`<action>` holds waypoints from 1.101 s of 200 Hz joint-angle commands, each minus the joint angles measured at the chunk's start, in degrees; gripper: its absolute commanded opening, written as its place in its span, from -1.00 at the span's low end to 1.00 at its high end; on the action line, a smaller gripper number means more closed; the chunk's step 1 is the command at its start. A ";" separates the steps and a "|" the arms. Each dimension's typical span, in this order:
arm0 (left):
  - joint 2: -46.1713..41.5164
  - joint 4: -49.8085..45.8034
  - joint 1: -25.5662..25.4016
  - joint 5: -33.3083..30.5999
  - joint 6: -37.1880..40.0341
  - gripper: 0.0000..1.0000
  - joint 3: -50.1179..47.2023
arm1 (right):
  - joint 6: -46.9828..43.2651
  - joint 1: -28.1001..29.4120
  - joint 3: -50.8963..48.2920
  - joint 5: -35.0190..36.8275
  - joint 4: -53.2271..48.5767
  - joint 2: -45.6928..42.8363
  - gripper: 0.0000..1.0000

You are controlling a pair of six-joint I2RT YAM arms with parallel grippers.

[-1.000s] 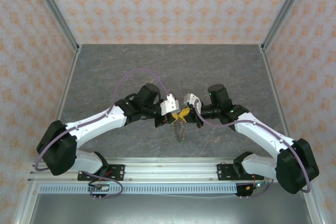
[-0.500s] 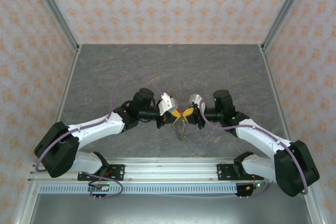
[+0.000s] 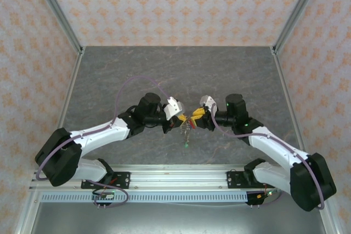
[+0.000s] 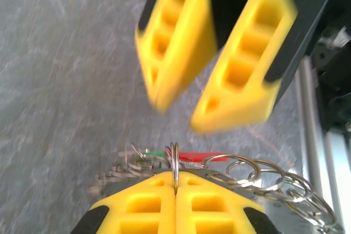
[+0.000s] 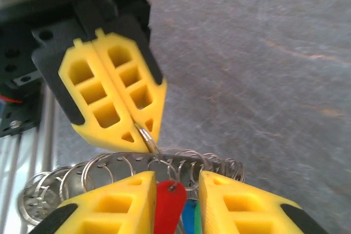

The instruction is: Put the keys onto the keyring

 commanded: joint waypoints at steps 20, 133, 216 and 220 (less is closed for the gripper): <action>-2.56 -15.18 1.15 -6.79 9.96 -1.00 6.05 | 2.29 -0.07 -2.65 14.72 3.21 -6.30 -0.39; 2.90 -45.21 2.29 -12.78 26.45 -1.00 24.24 | 15.05 -0.13 -8.85 20.61 5.78 -12.70 -0.45; -3.17 -57.43 8.36 -16.79 32.37 -1.00 27.14 | 15.57 -0.03 -12.04 29.69 5.96 -16.85 -0.48; -3.07 -57.71 8.33 -16.38 32.50 -1.00 27.42 | 15.59 -0.05 -12.09 29.71 6.11 -16.77 -0.48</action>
